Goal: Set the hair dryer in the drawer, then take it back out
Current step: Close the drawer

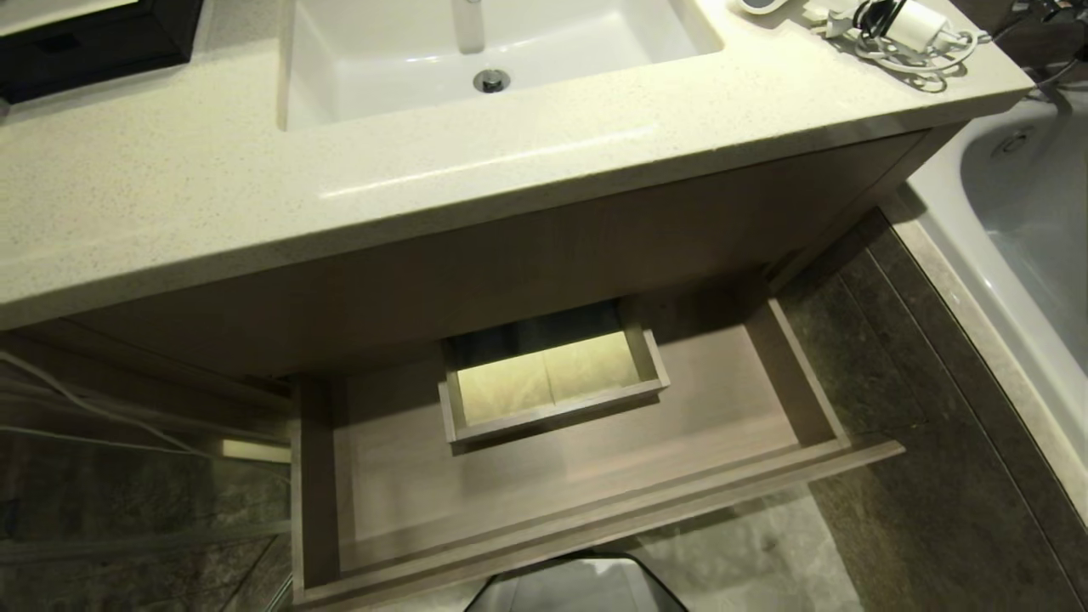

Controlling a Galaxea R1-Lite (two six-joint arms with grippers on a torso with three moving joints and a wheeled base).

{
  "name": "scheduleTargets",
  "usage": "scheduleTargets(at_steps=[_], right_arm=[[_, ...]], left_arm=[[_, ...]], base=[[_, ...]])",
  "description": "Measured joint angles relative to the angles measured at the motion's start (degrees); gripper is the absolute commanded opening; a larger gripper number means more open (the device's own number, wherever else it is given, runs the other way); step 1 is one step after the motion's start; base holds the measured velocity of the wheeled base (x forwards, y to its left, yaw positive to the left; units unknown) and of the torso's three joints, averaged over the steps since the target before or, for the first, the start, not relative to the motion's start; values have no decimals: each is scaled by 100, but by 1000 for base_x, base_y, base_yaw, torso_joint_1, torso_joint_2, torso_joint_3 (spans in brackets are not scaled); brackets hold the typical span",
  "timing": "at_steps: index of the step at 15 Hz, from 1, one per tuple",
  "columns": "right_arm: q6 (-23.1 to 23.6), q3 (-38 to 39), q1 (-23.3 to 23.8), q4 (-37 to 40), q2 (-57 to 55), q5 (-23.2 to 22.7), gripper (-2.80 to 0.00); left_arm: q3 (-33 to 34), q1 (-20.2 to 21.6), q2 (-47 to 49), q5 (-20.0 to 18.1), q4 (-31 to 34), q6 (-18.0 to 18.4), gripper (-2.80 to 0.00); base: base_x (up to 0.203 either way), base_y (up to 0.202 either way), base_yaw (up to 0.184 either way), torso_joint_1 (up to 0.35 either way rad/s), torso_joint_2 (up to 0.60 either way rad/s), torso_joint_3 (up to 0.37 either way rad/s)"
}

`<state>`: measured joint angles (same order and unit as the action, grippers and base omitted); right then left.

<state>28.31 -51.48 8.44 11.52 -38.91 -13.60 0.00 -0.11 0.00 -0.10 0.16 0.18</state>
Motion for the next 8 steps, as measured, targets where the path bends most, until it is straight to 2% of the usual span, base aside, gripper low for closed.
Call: scheduleTargets(at_steps=[7, 8], right_arm=[[-2, 96, 5, -2, 35, -1, -280], [-2, 116, 5, 0, 35, -1, -280]], left_arm=[[-2, 0, 0, 5, 2, -2, -280], [-2, 1, 0, 2, -3, 0, -280]], base=[[0, 0, 0, -239, -75, -324], [0, 0, 0, -262, 21, -144]])
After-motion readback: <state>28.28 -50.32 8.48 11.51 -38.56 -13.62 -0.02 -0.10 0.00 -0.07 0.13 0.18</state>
